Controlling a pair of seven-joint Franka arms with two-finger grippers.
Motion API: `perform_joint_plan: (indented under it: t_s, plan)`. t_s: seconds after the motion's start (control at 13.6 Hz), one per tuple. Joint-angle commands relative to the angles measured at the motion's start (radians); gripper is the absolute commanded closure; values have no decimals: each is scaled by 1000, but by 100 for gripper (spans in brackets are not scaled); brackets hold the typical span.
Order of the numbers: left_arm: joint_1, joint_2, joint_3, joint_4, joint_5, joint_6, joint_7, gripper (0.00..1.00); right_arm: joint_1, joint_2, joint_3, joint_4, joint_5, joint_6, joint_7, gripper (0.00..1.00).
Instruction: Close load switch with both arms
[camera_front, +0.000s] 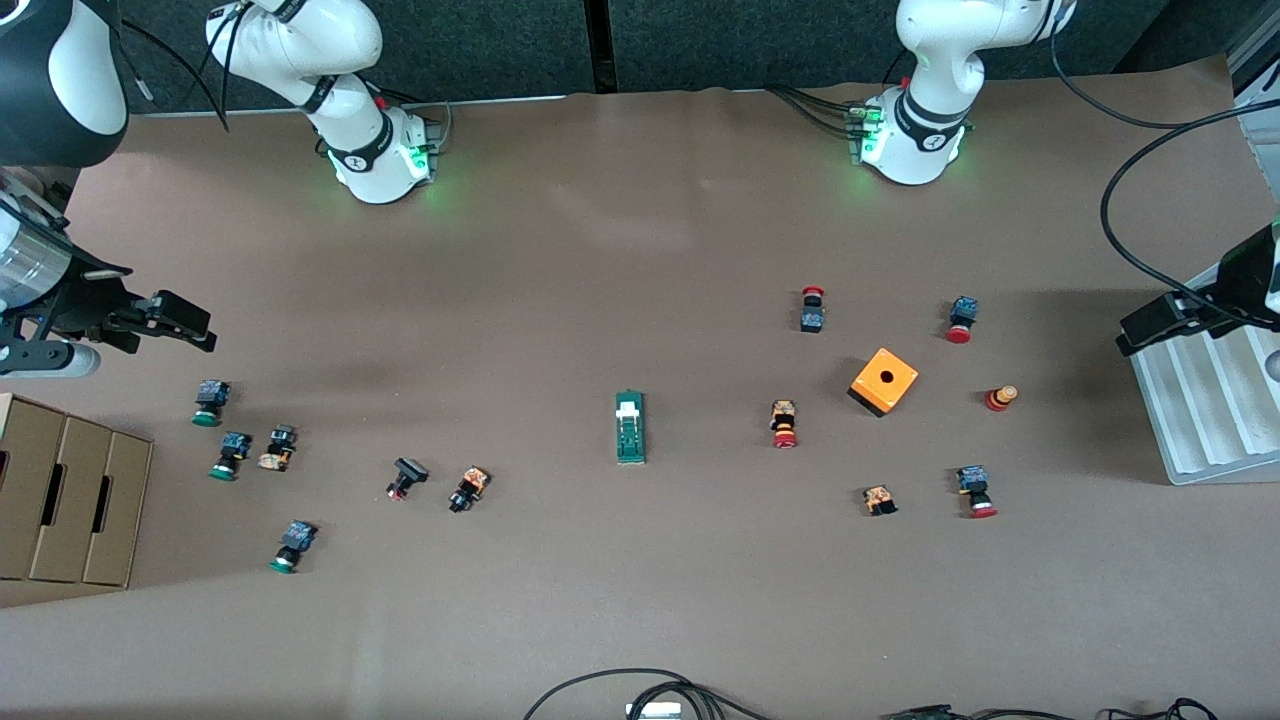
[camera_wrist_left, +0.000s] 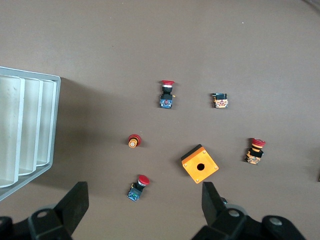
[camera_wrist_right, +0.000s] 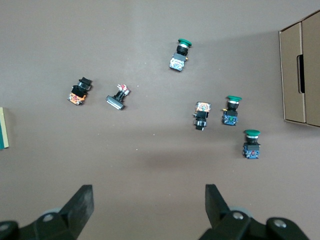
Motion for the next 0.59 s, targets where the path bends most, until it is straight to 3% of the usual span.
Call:
perform_joint_plan:
  t_s: [0.0,0.52]
  plan:
    - [-1,-4,1,2,6,-6,-13,0,14,7,3,13,-21,17,11,1]
    - [-22,-6,-31,13,21,-6,-14,0,22,16,1,23,-14,22,16,1]
